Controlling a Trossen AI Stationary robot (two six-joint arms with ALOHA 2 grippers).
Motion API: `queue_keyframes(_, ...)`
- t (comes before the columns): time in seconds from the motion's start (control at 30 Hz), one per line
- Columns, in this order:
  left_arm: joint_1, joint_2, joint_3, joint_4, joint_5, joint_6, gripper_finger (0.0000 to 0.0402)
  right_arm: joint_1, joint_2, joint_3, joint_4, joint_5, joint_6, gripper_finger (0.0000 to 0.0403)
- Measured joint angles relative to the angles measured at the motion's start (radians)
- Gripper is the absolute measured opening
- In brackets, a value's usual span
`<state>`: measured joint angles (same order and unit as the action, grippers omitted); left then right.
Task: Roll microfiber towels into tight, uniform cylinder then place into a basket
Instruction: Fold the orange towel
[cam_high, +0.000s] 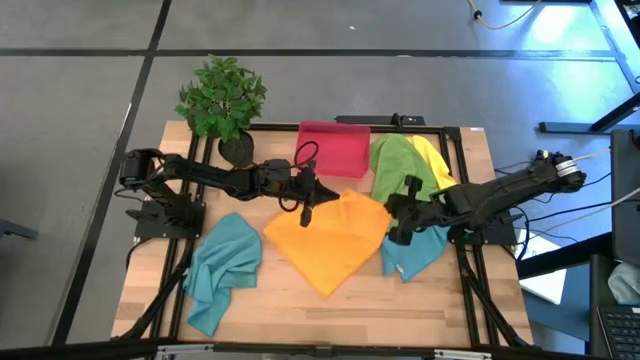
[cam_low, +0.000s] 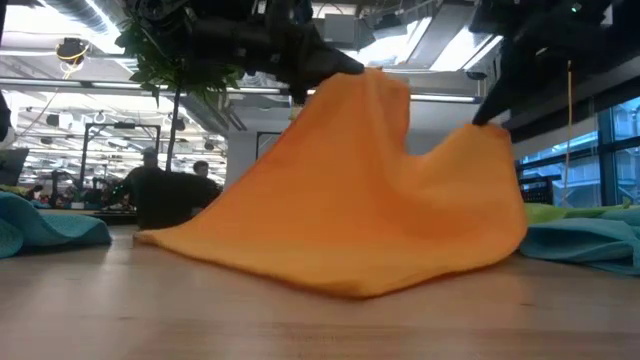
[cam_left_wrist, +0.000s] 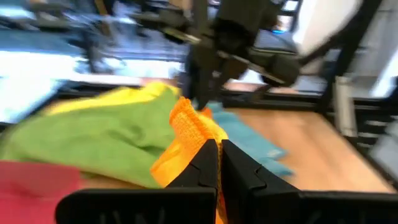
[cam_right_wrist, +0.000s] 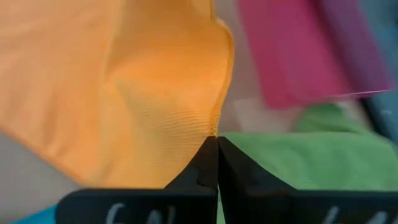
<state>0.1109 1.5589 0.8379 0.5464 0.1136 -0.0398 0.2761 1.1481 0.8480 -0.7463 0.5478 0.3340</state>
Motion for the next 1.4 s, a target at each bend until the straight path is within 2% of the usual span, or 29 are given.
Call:
queue_keyframes(0.2,-0.049,-0.092,0.001,-0.103,-0.271,0.073,0.0,-0.051,0.0,0.077,-0.088,0.107,-0.032,0.0)
queue_keyframes(0.47,-0.172,-0.195,0.0,-0.27,-0.581,0.102,0.0,-0.164,-0.001,0.115,-0.03,0.129,-0.163,0.0)
queue_keyframes(0.7,-0.258,-0.199,0.0,-0.418,-0.804,0.063,0.0,-0.23,0.0,0.119,0.149,0.06,-0.29,0.0)
queue_keyframes(0.87,-0.29,-0.199,-0.01,-0.446,-0.935,0.059,0.0,-0.242,0.024,0.119,0.212,0.004,-0.317,0.0)
queue_keyframes(0.97,-0.287,-0.199,-0.018,-0.471,-0.976,0.08,0.0,-0.239,0.047,0.119,0.213,-0.026,-0.31,0.0)
queue_keyframes(1.1,-0.27,-0.199,-0.034,-0.495,-0.98,0.117,0.0,-0.204,0.083,0.119,0.212,-0.073,-0.261,0.0)
queue_keyframes(1.3,-0.262,-0.198,-0.075,-0.495,-0.955,0.176,0.0,-0.126,0.144,0.119,0.213,-0.071,-0.223,0.0)
queue_keyframes(1.4,-0.238,-0.198,-0.082,-0.495,-0.915,0.181,0.0,-0.111,0.162,0.119,0.207,-0.016,-0.229,0.0)
